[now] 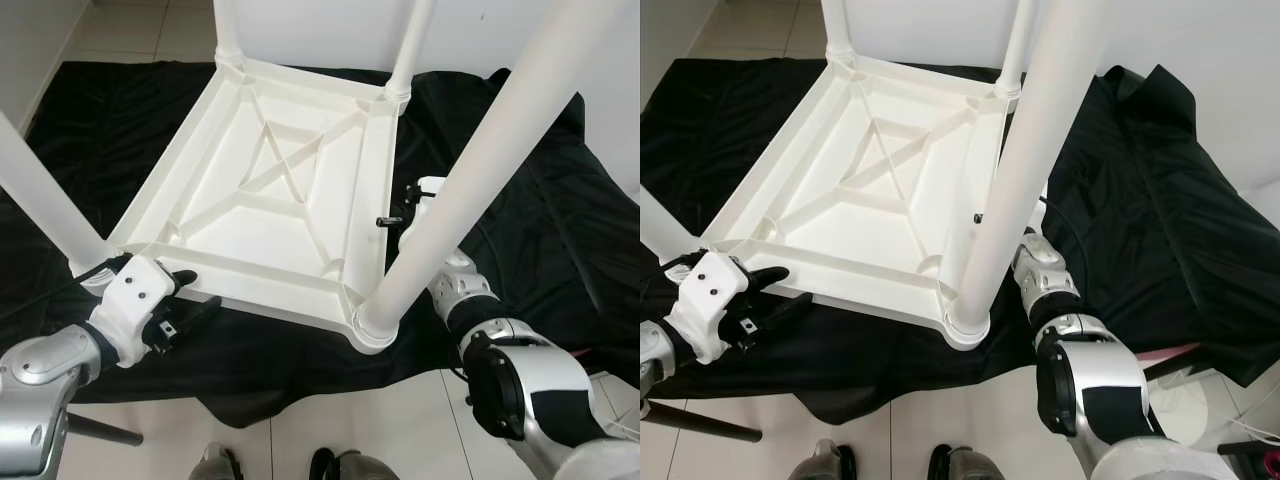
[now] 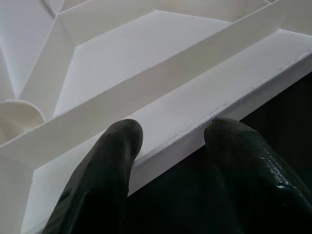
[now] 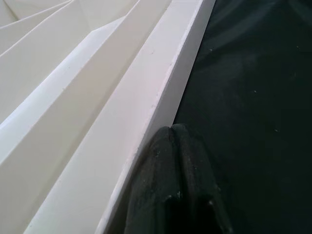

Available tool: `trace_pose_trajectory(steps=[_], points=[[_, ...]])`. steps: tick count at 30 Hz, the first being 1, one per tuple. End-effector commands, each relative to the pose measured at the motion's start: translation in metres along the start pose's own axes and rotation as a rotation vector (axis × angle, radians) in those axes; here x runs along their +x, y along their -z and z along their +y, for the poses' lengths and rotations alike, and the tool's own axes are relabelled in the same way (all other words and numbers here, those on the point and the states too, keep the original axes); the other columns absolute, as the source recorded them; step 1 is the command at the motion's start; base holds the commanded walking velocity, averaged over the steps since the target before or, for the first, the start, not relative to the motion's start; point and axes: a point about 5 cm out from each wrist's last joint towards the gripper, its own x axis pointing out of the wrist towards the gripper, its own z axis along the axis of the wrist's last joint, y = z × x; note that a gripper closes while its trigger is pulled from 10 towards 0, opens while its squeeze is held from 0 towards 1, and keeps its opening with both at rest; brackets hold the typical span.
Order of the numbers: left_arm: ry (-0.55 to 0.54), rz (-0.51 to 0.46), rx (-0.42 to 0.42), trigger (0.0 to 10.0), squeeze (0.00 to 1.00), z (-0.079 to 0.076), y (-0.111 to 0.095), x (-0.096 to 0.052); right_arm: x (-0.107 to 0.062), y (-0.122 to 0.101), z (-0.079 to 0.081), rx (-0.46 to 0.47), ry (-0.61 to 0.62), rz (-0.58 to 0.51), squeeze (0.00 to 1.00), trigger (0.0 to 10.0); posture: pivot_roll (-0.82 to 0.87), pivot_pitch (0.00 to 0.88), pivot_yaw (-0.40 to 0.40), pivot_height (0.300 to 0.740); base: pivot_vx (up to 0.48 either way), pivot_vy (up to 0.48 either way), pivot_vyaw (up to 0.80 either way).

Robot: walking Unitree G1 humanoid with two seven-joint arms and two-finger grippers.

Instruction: Building children table

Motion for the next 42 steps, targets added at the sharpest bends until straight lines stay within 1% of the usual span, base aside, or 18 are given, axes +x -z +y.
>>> trace_pose_trajectory(steps=[1, 3, 4, 6, 14, 15, 16, 18, 22, 25, 28, 30, 31, 33, 38, 40, 41, 42], points=[[0.111, 0.043, -0.052, 10.0, 0.0, -0.017, 0.009, 0.004, 0.005, -0.006, 0.022, -0.016, -0.106, -0.024, 0.0, 10.0, 0.18, 0.174, -0.101, 0.74, 0.0, 0.0, 0.0], [0.115, 0.043, -0.053, 10.0, 0.0, -0.018, 0.008, 0.004, 0.006, -0.008, 0.027, -0.016, -0.125, -0.035, 0.0, 10.0, 0.18, 0.174, -0.101, 0.74, 0.0, 0.0, 0.0], [0.118, 0.028, -0.064, 10.0, 0.0, -0.019, 0.004, 0.003, 0.007, -0.01, 0.035, -0.011, -0.167, -0.05, 0.0, 10.0, 0.18, 0.177, -0.102, 0.74, 0.0, 0.0, 0.0], [0.13, 0.023, -0.076, 10.0, 0.0, -0.021, 0.001, 0.003, 0.008, -0.01, 0.037, 0.003, -0.177, -0.056, 0.0, 10.0, 0.18, 0.177, -0.103, 0.74, 0.0, 0.0, 0.0], [0.136, 0.009, -0.079, 10.0, 0.0, -0.024, -0.005, 0.005, 0.008, -0.01, 0.036, 0.0, -0.176, -0.045, 0.0, 10.0, 0.18, 0.177, -0.101, 0.74, 0.0, 0.0, 0.0], [0.142, -0.004, -0.082, 10.0, 0.0, -0.025, -0.007, 0.007, 0.008, -0.01, 0.034, -0.005, -0.167, -0.046, 0.0, 10.0, 0.18, 0.177, -0.097, 0.74, 0.0, 0.0, 0.0], [0.147, -0.019, -0.085, 10.0, 0.0, -0.026, -0.01, 0.009, 0.008, -0.009, 0.03, -0.043, -0.148, -0.042, 0.0, 10.0, 0.18, 0.177, -0.094, 0.74, 0.0, 0.0, 0.0], [0.146, -0.034, -0.089, 10.0, 0.0, -0.027, -0.013, 0.013, 0.006, -0.009, 0.019, -0.069, -0.094, -0.051, 0.0, 10.0, 0.18, 0.175, -0.098, 0.74, 0.0, 0.0, 0.0], [0.125, -0.037, -0.087, 10.0, 0.0, -0.025, -0.014, 0.013, 0.001, -0.009, 0.005, -0.096, -0.021, -0.093, 0.0, 10.0, 0.18, 0.174, -0.099, 0.74, 0.0, 0.0, 0.0], [0.031, -0.09, -0.048, 10.0, 0.0, -0.014, -0.02, 0.014, -0.007, -0.006, -0.011, -0.126, 0.047, -0.137, 0.0, 10.0, 0.17, 0.169, -0.098, 0.74, 0.0, 0.0, 0.0], [-0.09, -0.163, -0.047, 10.0, 0.0, -0.002, -0.027, 0.021, -0.015, -0.001, -0.028, -0.103, 0.11, -0.155, 0.0, 10.0, 0.16, 0.162, -0.093, 0.74, 0.0, 0.0, 0.0], [-0.11, -0.181, -0.048, 10.0, 0.0, -0.001, -0.029, 0.023, -0.017, 0.001, -0.032, -0.094, 0.122, -0.161, 0.0, 10.0, 0.16, 0.162, -0.093, 0.74, 0.0, 0.0, 0.0], [-0.119, -0.213, -0.069, 10.0, 0.0, -0.003, -0.032, 0.027, -0.022, 0.002, -0.039, -0.087, 0.134, -0.181, 0.0, 10.0, 0.15, 0.155, -0.087, 0.74, 0.0, 0.0, 0.0], [-0.133, -0.226, -0.085, 10.0, 0.0, -0.004, -0.033, 0.033, -0.032, 0.005, -0.048, -0.092, 0.141, -0.209, 0.0, 10.0, 0.14, 0.148, -0.08, 0.74, 0.0, 0.0, 0.0], [-0.14, -0.22, -0.091, 10.0, 0.0, -0.001, -0.03, 0.036, -0.041, 0.005, -0.051, -0.1, 0.133, -0.246, 0.0, 10.0, 0.12, 0.141, -0.075, 0.74, 0.0, 0.0, 0.0], [-0.149, -0.203, -0.081, 10.0, 0.0, 0.002, -0.026, 0.037, -0.052, 0.005, -0.048, -0.114, 0.089, -0.291, 0.0, 10.0, 0.11, 0.14, -0.072, 0.74, 0.0, 0.0, 0.0], [-0.149, -0.203, -0.081, 10.0, 0.0, 0.002, -0.026, 0.037, -0.052, 0.005, -0.048, -0.114, 0.089, -0.291, 0.0, 10.0, 0.11, 0.14, -0.072, 0.74, 0.0, 0.0, 0.0], [-0.151, -0.186, -0.071, 10.0, 0.0, 0.004, -0.022, 0.038, -0.059, 0.004, -0.045, -0.142, 0.066, -0.315, 0.0, 10.0, 0.11, 0.14, -0.072, 0.74, 0.0, 0.0, 0.0]])
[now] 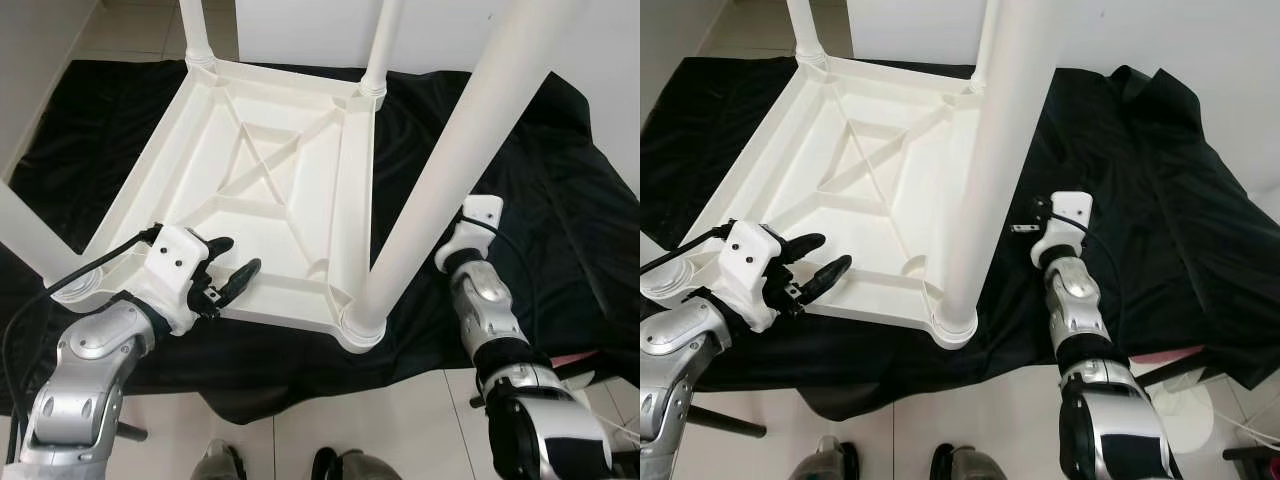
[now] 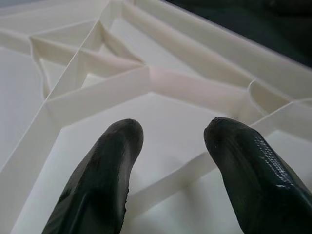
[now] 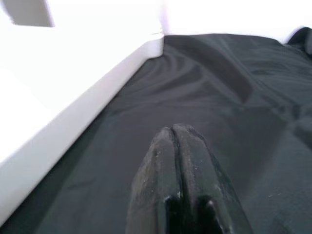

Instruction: Building children table

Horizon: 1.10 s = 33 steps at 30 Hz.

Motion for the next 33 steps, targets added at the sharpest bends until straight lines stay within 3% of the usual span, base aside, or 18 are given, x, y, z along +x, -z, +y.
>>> trace_pose_trajectory(steps=[1, 5, 7, 12, 14, 23, 33], points=[[-0.01, 0.029, 0.013, 10.0, 0.0, 0.001, 0.008, 0.0, -0.009, -0.004, 0.004, -0.006, -0.026, -0.029, 0.0, 10.0, 0.11, 0.14, -0.072, 0.74, 0.0, 0.0, 0.0], [0.08, 0.058, 0.016, 10.0, 0.0, -0.006, 0.016, 0.002, -0.022, -0.008, 0.006, 0.004, -0.051, -0.051, 0.0, 10.0, 0.08, 0.128, -0.064, 0.74, 0.0, 0.0, 0.0], [0.144, 0.1, 0.093, 10.0, 0.0, -0.01, 0.022, 0.005, -0.032, -0.011, 0.006, 0.005, -0.086, -0.052, 0.0, 10.0, 0.07, 0.12, -0.058, 0.74, 0.0, 0.0, 0.0], [0.191, 0.128, 0.136, 10.0, 0.0, -0.011, 0.028, 0.011, -0.032, -0.013, 0.004, -0.004, -0.084, -0.052, 0.0, 10.0, 0.06, 0.113, -0.051, 0.74, 0.0, 0.0, 0.0], [0.215, 0.134, 0.178, 10.0, 0.0, -0.01, 0.03, 0.02, -0.032, -0.017, 0.002, -0.008, -0.076, -0.057, 0.0, 10.0, 0.05, 0.103, -0.047, 0.74, 0.0, 0.0, 0.0], [0.243, 0.177, 0.327, 10.0, 0.0, -0.004, 0.036, 0.054, -0.038, -0.03, 0.001, -0.027, -0.075, -0.055, 0.0, 10.0, 0.02, 0.088, -0.022, 0.74, 0.0, 0.0, 0.0], [0.219, 0.233, 0.384, 10.0, 0.0, 0.009, 0.04, 0.077, -0.051, -0.032, -0.008, 0.0, -0.097, -0.057, 0.0, 10.0, 0.0, 0.089, -0.009, 0.74, 0.0, 0.0, 0.0]])
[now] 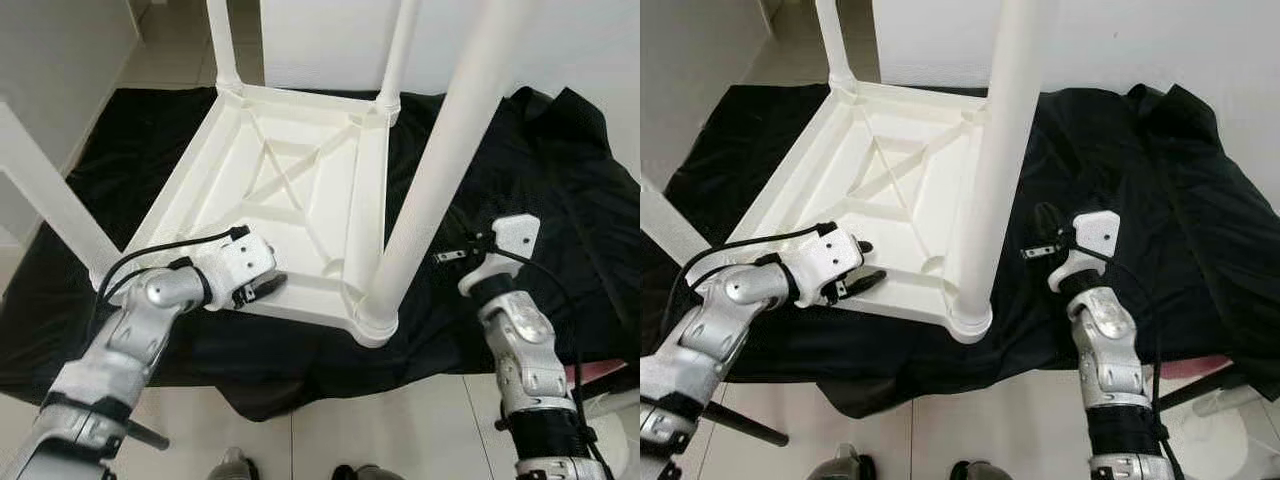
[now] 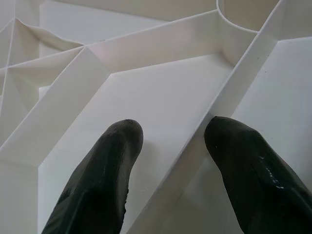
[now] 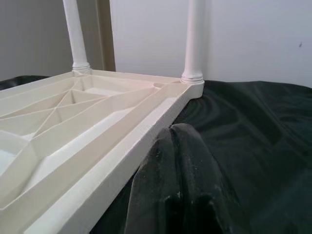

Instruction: Building children table

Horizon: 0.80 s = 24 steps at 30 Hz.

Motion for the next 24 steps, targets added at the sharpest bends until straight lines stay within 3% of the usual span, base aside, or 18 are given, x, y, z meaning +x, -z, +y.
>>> trace_pose_trajectory(steps=[1, 9, 14, 15, 18, 21, 24], points=[[-0.085, 0.078, 0.0, 10.0, 0.0, 0.005, 0.013, 0.002, -0.008, 0.0, -0.006, 0.024, 0.029, 0.0, 0.0, 10.0, -0.01, 0.091, -0.002, 0.74, 0.0, 0.0, 0.0], [-0.165, 0.08, 0.019, 10.0, 0.0, 0.025, 0.011, 0.018, -0.027, -0.002, -0.003, 0.047, -0.017, 0.012, 0.0, 10.0, -0.03, 0.093, 0.014, 0.74, 0.0, 0.0, 0.0], [-0.202, 0.059, -0.005, 10.0, 0.0, 0.031, 0.006, 0.024, -0.032, -0.002, -0.012, -0.02, -0.018, 0.038, 0.0, 10.0, -0.02, 0.094, 0.014, 0.74, 0.0, 0.0, 0.0], [-0.209, 0.042, -0.017, 10.0, 0.0, 0.033, 0.003, 0.027, -0.036, -0.003, -0.02, -0.037, -0.014, 0.047, 0.0, 10.0, -0.03, 0.094, 0.018, 0.74, 0.0, 0.0, 0.0], [-0.192, -0.042, -0.08, 10.0, 0.0, 0.034, -0.005, 0.027, -0.043, -0.008, -0.029, -0.058, -0.046, 0.072, 0.0, 10.0, -0.03, 0.098, 0.025, 0.74, 0.0, 0.0, 0.0], [-0.192, -0.042, -0.08, 10.0, 0.0, 0.034, -0.005, 0.027, -0.043, -0.008, -0.029, -0.058, -0.046, 0.072, 0.0, 10.0, -0.03, 0.098, 0.025, 0.74, 0.0, 0.0, 0.0], [-0.187, -0.107, -0.103, 10.0, 0.0, 0.031, -0.007, 0.019, -0.044, -0.012, -0.029, -0.043, -0.1, 0.088, 0.0, 10.0, -0.03, 0.099, 0.028, 0.74, 0.0, 0.0, 0.0]])
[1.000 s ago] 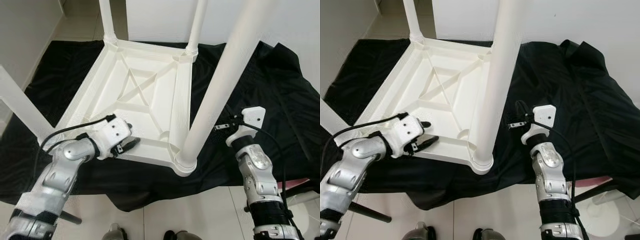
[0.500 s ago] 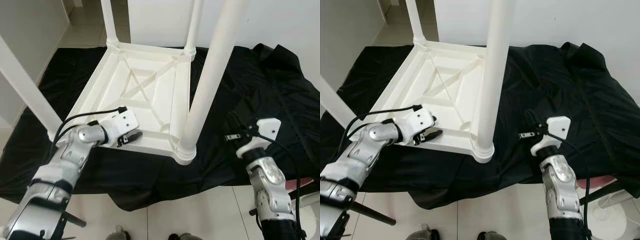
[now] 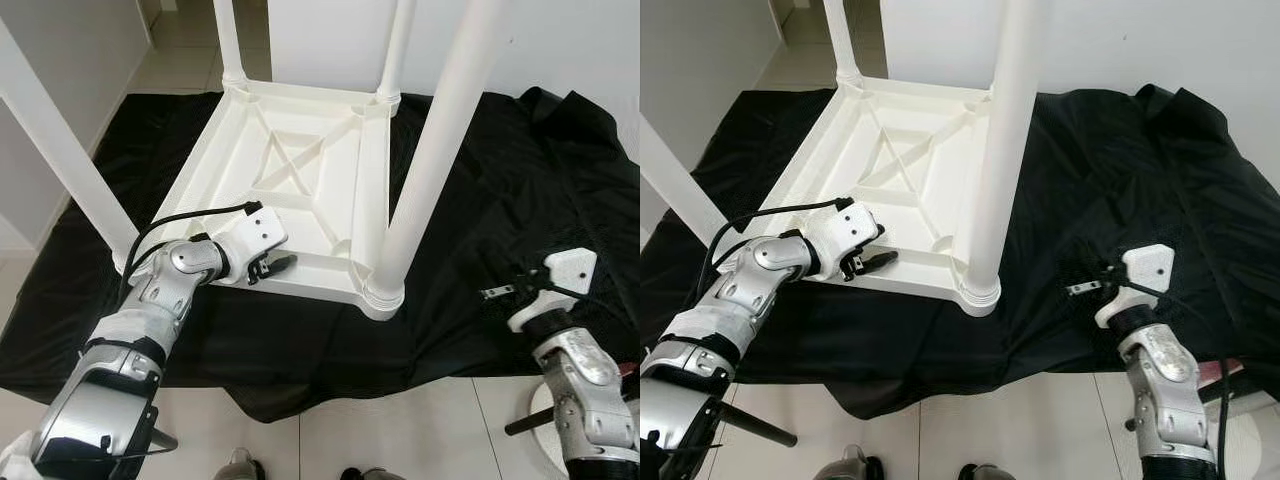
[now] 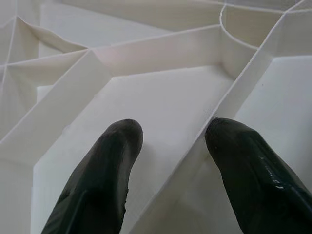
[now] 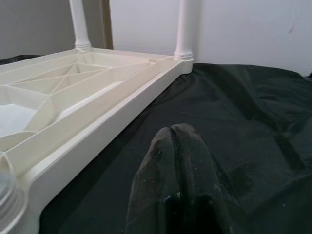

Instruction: Building children table

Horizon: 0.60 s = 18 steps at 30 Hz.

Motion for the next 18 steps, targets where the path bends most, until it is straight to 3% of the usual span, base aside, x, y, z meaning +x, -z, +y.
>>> trace_pose_trajectory(steps=[1, 3, 4, 7, 14, 15, 18], points=[[-0.162, -0.07, -0.009, 10.0, 0.0, 0.006, -0.001, -0.015, -0.001, -0.003, 0.005, 0.034, -0.09, 0.023, 0.85, 10.0, -0.02, 0.102, 0.012, 0.74, 0.0, 0.0, 0.0], [-0.162, -0.07, -0.009, 10.0, 0.0, 0.006, -0.001, -0.015, -0.001, -0.003, 0.005, 0.034, -0.09, 0.023, 0.85, 10.0, -0.02, 0.102, 0.012, 0.74, 0.0, 0.0, 0.0], [-0.161, -0.079, -0.008, 10.0, 0.0, 0.005, 0.002, -0.02, -0.002, -0.005, 0.007, 0.055, -0.133, 0.032, 1.0, 10.0, -0.02, 0.102, 0.012, 0.74, 0.0, 0.0, 0.0], [-0.161, -0.108, -0.031, 10.0, 0.0, 0.004, 0.007, -0.034, -0.009, -0.012, 0.007, 0.111, -0.249, 0.057, 1.0, 10.0, 0.0, 0.104, -0.009, 0.74, 0.0, 0.0, 0.0], [-0.18, -0.119, -0.06, 10.0, 0.0, 0.001, 0.012, -0.045, -0.023, -0.016, 0.012, 0.089, -0.407, 0.123, 1.0, 10.0, 0.0, 0.102, -0.021, 0.74, 0.0, 0.0, 0.0], [-0.175, -0.117, -0.063, 10.0, 0.0, -0.002, 0.014, -0.049, -0.026, -0.016, 0.015, 0.082, -0.449, 0.14, 0.0, 10.0, 0.0, 0.102, -0.022, 0.74, 0.0, 0.0, 0.0], [-0.157, -0.124, -0.08, 10.0, 0.0, -0.009, 0.014, -0.058, -0.032, -0.018, 0.031, 0.101, -0.583, 0.169, 0.0, 10.0, 0.0, 0.1, -0.022, 0.74, 0.0, 0.0, 0.0]])
